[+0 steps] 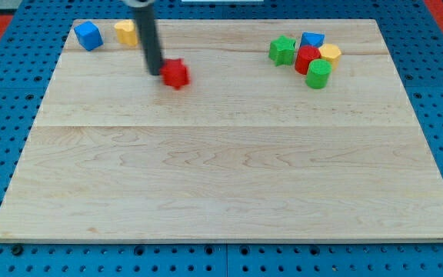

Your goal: Place the red star below the green star

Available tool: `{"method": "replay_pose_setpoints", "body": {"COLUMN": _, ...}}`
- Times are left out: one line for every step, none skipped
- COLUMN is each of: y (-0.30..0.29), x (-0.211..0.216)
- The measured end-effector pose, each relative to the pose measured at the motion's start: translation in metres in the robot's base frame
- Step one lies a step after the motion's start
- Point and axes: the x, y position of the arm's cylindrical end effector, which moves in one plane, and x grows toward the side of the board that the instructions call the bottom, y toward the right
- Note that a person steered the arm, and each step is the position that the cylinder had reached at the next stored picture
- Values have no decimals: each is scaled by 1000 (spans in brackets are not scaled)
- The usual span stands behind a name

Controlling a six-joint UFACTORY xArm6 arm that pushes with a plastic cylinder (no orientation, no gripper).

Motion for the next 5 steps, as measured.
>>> {"method": "replay_pose_setpoints", "body": {"y": 76, "x": 3}}
{"method": "replay_pose_setpoints", "body": {"y": 91, "x": 25}}
{"method": "replay_pose_setpoints", "body": {"y": 81, "x": 45}}
{"method": "replay_pose_setpoints", "body": {"y": 93, "x": 60}}
{"method": "replay_pose_setpoints", "body": {"y": 137, "x": 52}}
